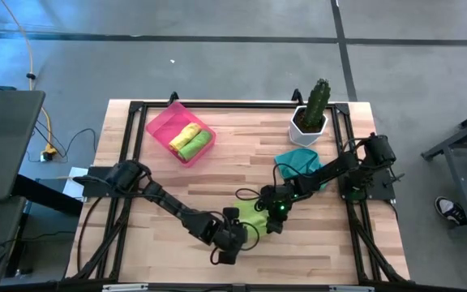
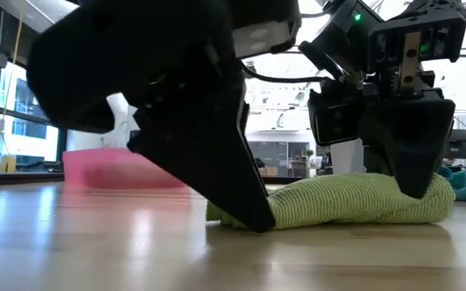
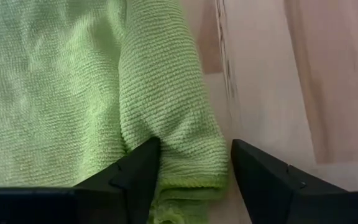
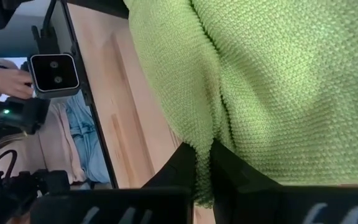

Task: Roll microfiber towels into tight, uniform cylinder then place into a basket
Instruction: Roll the light green microfiber cloth

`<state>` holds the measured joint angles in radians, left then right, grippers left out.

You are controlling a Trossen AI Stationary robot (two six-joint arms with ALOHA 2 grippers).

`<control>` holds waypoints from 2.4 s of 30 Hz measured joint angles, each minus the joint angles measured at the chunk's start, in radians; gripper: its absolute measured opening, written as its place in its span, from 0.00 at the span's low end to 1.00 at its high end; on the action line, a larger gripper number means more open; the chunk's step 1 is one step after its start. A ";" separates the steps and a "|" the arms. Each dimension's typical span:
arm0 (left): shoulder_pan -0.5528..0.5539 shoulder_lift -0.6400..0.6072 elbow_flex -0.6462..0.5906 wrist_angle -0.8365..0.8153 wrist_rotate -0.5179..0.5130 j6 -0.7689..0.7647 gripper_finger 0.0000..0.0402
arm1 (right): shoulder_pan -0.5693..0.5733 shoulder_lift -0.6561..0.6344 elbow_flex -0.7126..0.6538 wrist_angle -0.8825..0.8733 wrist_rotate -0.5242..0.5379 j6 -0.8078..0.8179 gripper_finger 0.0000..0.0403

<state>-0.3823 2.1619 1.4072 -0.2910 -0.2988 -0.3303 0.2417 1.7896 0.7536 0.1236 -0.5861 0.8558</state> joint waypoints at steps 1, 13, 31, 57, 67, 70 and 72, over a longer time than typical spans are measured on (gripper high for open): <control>0.003 0.009 0.001 0.004 0.006 -0.019 0.49 | 0.000 0.000 0.000 0.001 0.000 -0.001 0.02; 0.012 0.022 0.002 0.019 0.195 -0.249 0.25 | 0.000 -0.001 0.000 0.009 -0.019 -0.184 0.20; 0.097 0.029 -0.003 0.044 0.635 -0.300 0.02 | 0.217 -0.261 0.002 -0.111 0.478 -0.990 0.29; 0.226 0.033 -0.007 0.064 0.795 -0.344 0.02 | 0.452 -0.032 0.002 0.059 0.970 -1.047 0.29; 0.226 0.033 -0.006 0.064 0.792 -0.323 0.02 | 0.483 -0.115 0.019 0.019 1.000 -0.885 0.29; 0.226 0.033 -0.006 0.065 0.792 -0.321 0.02 | 0.484 -0.136 0.019 0.052 0.960 -0.765 0.30; 0.226 0.033 -0.006 0.067 0.791 -0.321 0.02 | 0.484 -0.128 0.019 0.080 0.906 -0.712 0.31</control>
<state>-0.1562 2.1952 1.4014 -0.2239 0.4925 -0.6514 0.7261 1.6614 0.7731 0.2038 0.3195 0.1433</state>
